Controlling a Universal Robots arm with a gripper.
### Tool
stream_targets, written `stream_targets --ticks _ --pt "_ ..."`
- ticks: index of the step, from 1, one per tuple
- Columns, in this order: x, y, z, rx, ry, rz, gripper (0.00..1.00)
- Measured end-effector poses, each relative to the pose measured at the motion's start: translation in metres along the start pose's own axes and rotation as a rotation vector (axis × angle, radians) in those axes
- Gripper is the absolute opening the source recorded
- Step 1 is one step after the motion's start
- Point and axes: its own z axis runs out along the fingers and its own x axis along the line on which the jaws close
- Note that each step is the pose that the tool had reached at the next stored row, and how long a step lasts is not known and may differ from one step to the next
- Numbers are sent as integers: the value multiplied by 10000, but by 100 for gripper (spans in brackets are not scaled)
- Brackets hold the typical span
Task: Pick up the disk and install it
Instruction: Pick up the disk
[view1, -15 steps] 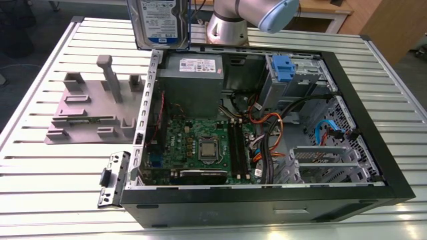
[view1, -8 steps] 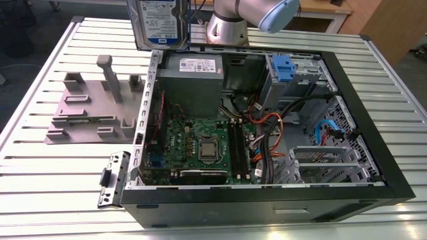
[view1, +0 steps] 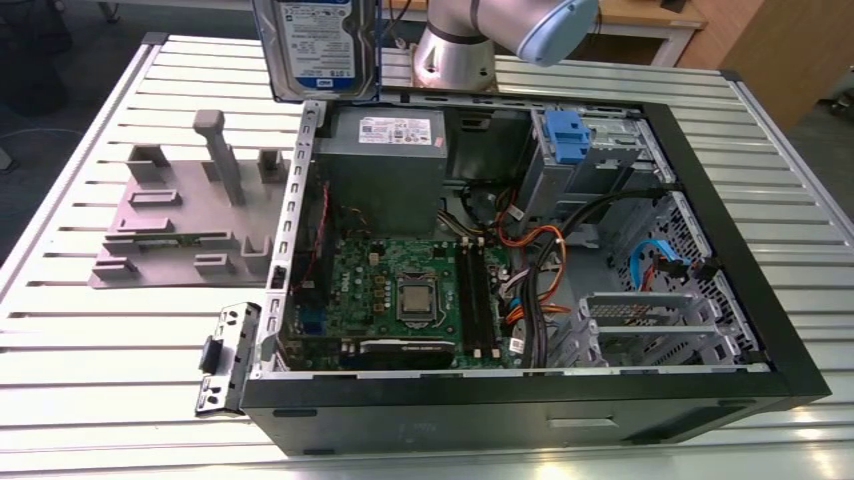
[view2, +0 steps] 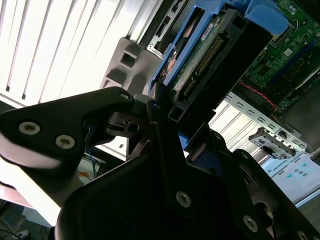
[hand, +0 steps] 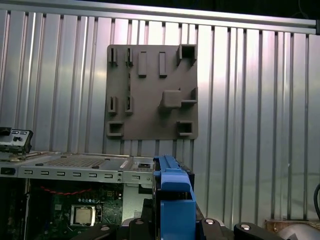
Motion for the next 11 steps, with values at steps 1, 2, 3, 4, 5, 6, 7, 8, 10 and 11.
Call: stream_targets --ticks 1,2,3,4,5,6,7,8,10,11 --pt "60 2 -3 1 0 0 36" --pt "69 2 1 0 0 0 36" --pt "70 2 1 1 0 -1 36" --pt "72 2 1 0 0 -1 36" --pt "74 2 1 0 0 -2 36" --pt "76 3 1 0 0 -1 36" --pt "78 3 1 1 0 -1 36" --pt "163 6 -1 0 1 0 36" --pt "256 9 -2 1 3 0 36" --pt "258 9 -2 0 3 0 36"
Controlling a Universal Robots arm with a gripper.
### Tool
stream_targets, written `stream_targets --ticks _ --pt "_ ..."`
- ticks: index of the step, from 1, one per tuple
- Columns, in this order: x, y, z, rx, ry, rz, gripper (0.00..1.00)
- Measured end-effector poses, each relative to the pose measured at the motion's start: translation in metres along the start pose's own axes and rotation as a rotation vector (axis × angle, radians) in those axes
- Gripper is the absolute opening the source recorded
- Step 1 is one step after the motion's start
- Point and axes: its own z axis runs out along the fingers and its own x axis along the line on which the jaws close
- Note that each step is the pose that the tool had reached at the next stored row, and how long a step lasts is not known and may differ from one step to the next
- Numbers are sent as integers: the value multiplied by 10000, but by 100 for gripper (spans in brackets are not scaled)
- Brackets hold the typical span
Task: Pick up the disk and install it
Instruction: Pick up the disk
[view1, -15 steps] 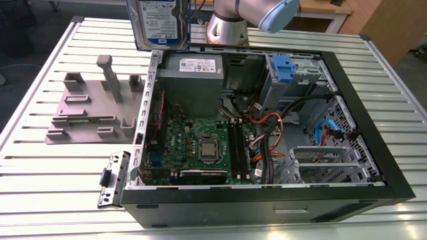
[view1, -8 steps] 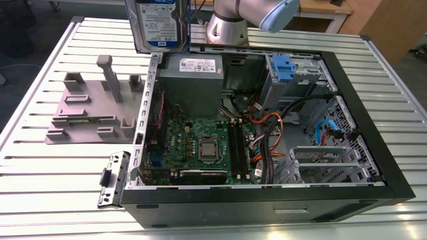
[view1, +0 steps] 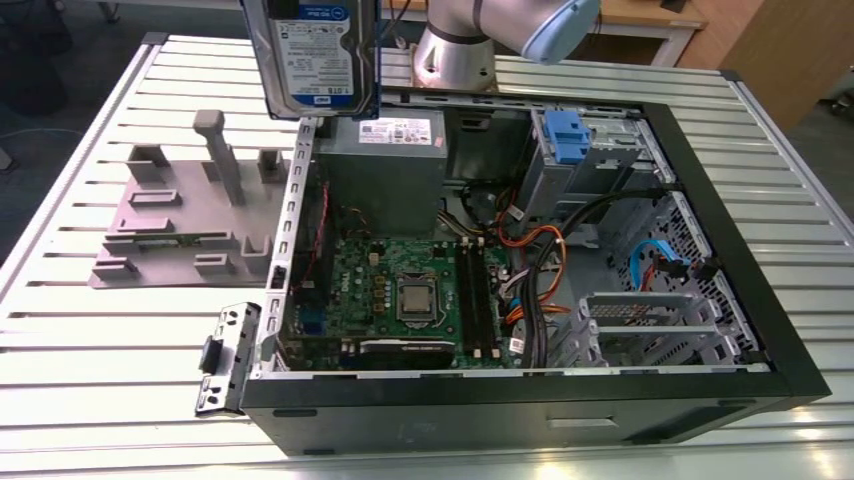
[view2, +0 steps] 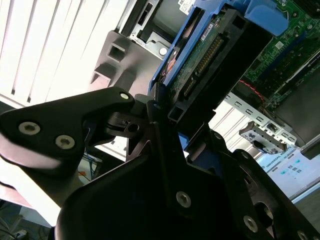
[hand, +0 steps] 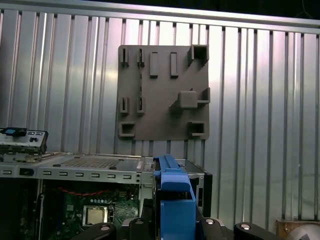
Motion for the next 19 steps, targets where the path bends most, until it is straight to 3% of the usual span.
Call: stream_targets --ticks 15,19 --pt "33 1 -1 0 0 0 36" --pt "81 3 -2 0 2 0 36"
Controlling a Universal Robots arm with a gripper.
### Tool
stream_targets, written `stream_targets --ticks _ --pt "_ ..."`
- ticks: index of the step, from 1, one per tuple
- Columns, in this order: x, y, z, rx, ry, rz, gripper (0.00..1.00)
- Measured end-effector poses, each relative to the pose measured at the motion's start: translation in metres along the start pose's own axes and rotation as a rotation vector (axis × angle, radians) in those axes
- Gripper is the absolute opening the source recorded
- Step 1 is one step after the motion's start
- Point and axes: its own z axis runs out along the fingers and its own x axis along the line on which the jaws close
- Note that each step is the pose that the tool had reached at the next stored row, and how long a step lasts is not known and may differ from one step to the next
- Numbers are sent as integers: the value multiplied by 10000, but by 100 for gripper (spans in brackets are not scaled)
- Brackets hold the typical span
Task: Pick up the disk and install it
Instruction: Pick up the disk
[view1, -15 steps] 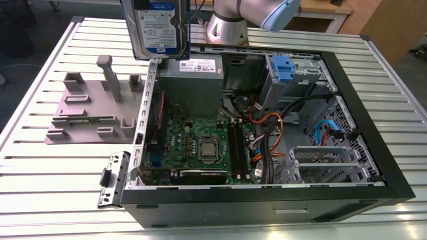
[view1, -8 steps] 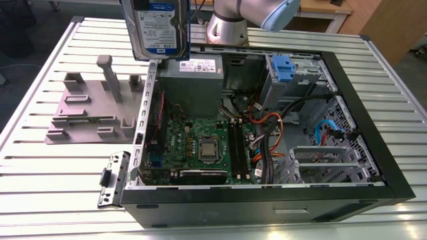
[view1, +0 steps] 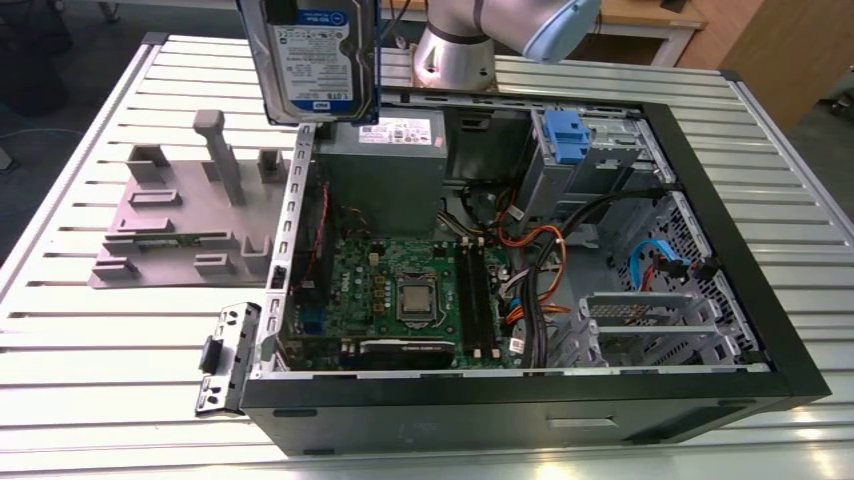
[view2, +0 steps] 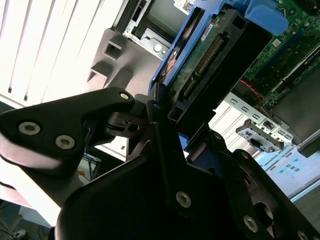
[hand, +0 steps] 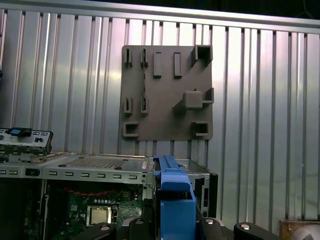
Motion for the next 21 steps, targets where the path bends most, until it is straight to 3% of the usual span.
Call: stream_targets --ticks 2,4,21 --pt "4 0 0 0 0 0 36" --pt "223 8 -3 -2 67 3 36" --pt "258 9 -4 -3 79 4 36"
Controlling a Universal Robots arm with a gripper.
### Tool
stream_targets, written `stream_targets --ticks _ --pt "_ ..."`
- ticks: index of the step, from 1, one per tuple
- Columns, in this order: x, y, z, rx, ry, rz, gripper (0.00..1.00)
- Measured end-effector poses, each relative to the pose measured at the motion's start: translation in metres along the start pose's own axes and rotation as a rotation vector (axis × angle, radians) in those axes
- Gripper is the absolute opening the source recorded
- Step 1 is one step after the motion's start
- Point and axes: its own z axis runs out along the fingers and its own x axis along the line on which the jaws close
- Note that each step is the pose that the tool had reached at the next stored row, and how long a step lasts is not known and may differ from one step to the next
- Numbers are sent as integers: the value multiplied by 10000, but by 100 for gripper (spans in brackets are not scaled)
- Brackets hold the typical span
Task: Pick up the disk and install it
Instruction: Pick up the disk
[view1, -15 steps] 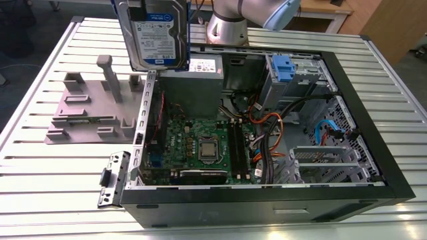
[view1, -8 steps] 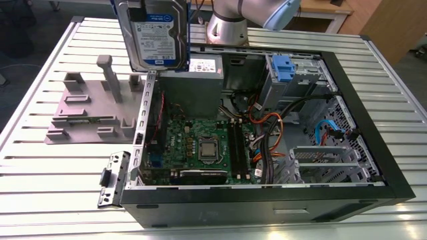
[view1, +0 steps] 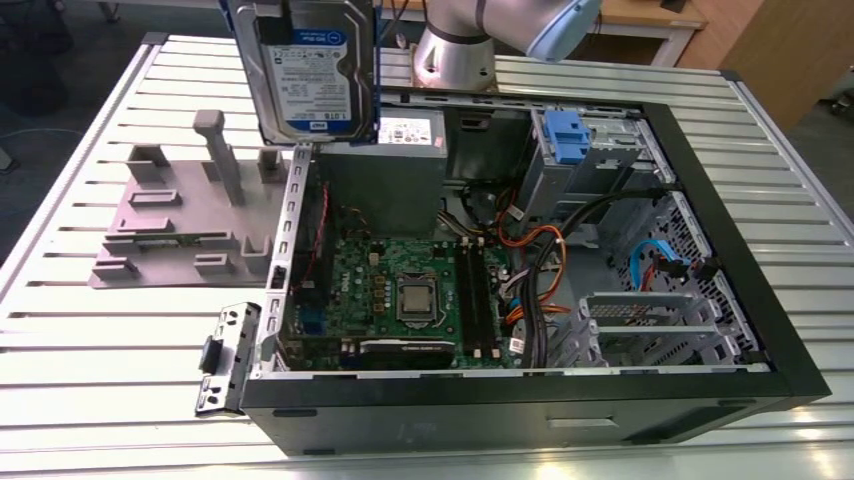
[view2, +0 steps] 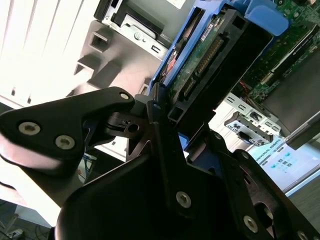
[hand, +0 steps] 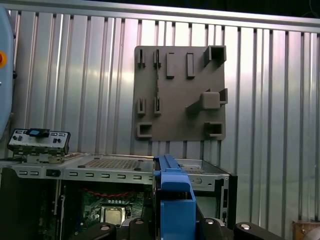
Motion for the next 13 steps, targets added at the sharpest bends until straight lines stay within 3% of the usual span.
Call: stream_targets --ticks 13 --pt "26 1 -1 -1 10 0 36"
